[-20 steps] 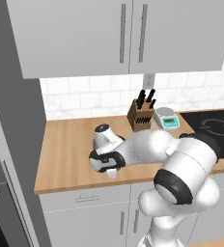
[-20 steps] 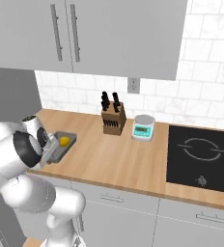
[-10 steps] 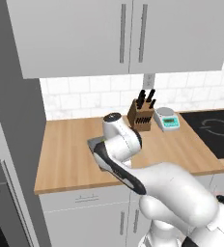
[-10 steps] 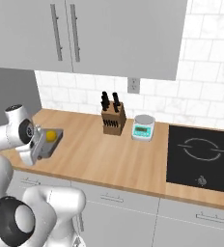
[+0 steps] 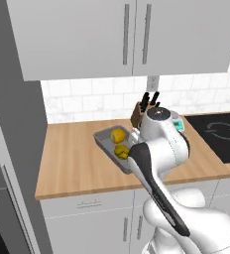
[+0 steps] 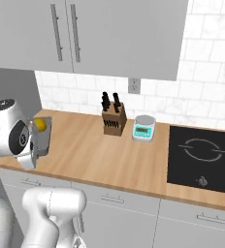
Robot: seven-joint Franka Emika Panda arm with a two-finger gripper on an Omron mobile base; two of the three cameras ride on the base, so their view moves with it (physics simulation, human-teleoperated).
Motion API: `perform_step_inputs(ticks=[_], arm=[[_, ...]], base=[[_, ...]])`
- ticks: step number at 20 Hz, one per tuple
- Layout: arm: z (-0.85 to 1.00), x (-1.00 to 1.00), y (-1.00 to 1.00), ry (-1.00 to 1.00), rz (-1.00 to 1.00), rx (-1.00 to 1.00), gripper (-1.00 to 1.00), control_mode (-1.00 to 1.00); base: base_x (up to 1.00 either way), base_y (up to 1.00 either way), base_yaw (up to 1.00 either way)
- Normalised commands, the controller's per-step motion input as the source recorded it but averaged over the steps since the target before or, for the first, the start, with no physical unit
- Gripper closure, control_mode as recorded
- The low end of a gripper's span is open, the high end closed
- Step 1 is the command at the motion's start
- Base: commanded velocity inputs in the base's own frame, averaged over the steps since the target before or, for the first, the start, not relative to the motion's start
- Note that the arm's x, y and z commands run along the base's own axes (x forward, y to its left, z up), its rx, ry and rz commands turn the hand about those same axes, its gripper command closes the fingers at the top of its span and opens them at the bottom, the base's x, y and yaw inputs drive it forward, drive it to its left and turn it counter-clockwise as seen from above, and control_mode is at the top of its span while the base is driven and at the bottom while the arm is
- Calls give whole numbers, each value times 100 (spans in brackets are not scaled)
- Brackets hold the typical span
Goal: Take the meat container that has the shrimp and place it on the second highest rack of the freezer. Then take the vegetable container that has the lemons and place it on the highest rack of the freezer.
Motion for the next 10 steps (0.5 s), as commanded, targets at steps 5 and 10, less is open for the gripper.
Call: perform_step_inputs(ticks=[5,10], arm=[[71,-58,-44,-20,37,3,100,-100],[60,-51,-33,-14,45,0,100,-100]], base=[[0,0,0],[0,0,0]])
